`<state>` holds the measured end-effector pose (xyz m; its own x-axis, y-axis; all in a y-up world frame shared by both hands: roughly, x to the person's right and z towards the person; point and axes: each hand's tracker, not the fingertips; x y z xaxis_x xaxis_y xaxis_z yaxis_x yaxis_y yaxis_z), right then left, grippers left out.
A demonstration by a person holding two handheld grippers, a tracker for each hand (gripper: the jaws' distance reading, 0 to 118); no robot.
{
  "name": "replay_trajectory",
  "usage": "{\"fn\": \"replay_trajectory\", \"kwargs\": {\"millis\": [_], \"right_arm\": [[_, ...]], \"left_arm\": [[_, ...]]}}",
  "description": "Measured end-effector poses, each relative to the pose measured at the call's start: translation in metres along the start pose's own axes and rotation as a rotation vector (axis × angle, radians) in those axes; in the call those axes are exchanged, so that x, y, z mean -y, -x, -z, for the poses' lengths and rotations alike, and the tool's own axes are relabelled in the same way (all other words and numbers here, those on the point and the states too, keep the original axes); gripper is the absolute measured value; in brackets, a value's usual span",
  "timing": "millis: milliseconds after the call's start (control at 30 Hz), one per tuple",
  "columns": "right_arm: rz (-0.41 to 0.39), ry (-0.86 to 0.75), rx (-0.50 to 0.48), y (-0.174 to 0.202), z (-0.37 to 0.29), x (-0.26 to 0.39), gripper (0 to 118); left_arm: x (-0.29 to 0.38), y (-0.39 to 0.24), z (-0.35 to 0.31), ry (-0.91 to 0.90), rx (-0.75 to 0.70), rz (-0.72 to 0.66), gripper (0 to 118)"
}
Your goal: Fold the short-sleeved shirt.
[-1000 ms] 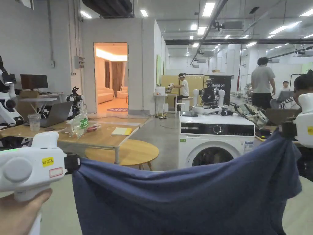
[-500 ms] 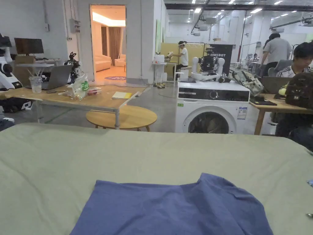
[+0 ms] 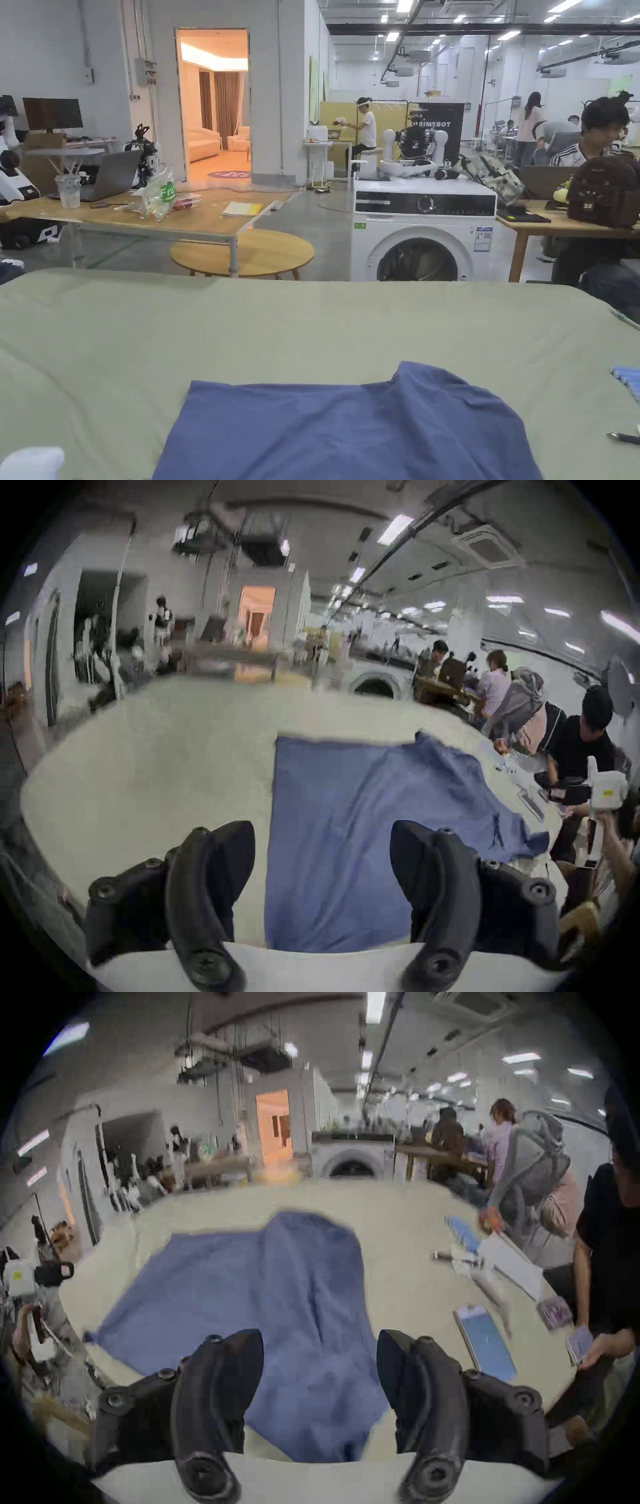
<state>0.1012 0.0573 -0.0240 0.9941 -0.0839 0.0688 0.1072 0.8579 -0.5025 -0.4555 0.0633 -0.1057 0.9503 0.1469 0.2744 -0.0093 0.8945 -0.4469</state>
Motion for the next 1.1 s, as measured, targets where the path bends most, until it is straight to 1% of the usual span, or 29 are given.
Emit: {"fn": "replay_trajectory", "kwargs": {"millis": [67,100,167,200,233,267,300,333,367,400,433,567,667,700,767,800,833,900,1100], "right_arm": [[0.053,-0.074,-0.065,0.017,-0.001,-0.015,70],[0.055,-0.103,-0.097,0.027,0.0,-0.022,70],[0.03,-0.136,-0.104,0.045,0.003,-0.027,70],[0.008,-0.143,-0.102,0.054,0.006,-0.03,68],[-0.008,-0.151,-0.099,0.062,0.007,-0.03,57],[-0.027,-0.162,-0.103,0.07,0.009,-0.03,43],[-0.038,-0.167,-0.105,0.077,0.01,-0.03,29],[-0.04,-0.166,-0.105,0.082,0.011,-0.029,16],[-0.046,-0.164,-0.114,0.086,0.013,-0.028,10],[-0.047,-0.163,-0.124,0.088,0.015,-0.026,2],[-0.044,-0.163,-0.124,0.09,0.016,-0.025,0],[-0.022,-0.166,-0.137,0.091,0.017,-0.022,0],[-0.022,-0.161,-0.143,0.086,0.015,-0.02,0],[-0.028,-0.158,-0.149,0.083,0.013,-0.019,0],[-0.039,-0.151,-0.159,0.078,0.007,-0.016,0],[-0.044,-0.144,-0.168,0.076,0.005,-0.012,0],[-0.042,-0.141,-0.169,0.075,0.004,-0.009,0],[-0.034,-0.111,-0.18,0.072,0.004,-0.003,0],[-0.042,-0.053,-0.187,0.075,0.008,0.009,0]], "left_arm": [[-0.019,-0.028,-0.003,-0.106,0.001,0.051,82],[-0.028,-0.041,-0.003,-0.157,-0.01,0.069,82],[-0.037,-0.062,-0.004,-0.207,0.011,0.107,82],[-0.04,-0.071,-0.005,-0.226,0.05,0.116,81],[-0.042,-0.077,-0.006,-0.238,0.075,0.119,75],[-0.043,-0.084,-0.006,-0.237,0.08,0.117,64],[-0.043,-0.09,-0.006,-0.236,0.075,0.123,45],[-0.043,-0.094,-0.006,-0.243,0.084,0.138,14],[-0.041,-0.098,-0.006,-0.237,0.084,0.142,0],[-0.038,-0.101,-0.007,-0.238,0.084,0.142,0],[-0.037,-0.102,-0.006,-0.252,0.098,0.149,0],[-0.031,-0.096,-0.008,-0.209,0.114,0.146,0],[-0.026,-0.074,-0.011,-0.176,0.121,0.128,0],[-0.024,-0.061,-0.014,-0.118,0.156,0.098,1],[-0.011,-0.034,-0.017,-0.015,0.166,0.037,38],[0.0,-0.02,-0.018,0.01,0.129,0.019,50],[0.008,-0.011,-0.021,0.028,0.087,0.018,53],[0.031,0.009,-0.024,0.089,-0.003,0.018,53],[0.088,0.039,-0.011,0.28,-0.037,-0.065,53]]}}
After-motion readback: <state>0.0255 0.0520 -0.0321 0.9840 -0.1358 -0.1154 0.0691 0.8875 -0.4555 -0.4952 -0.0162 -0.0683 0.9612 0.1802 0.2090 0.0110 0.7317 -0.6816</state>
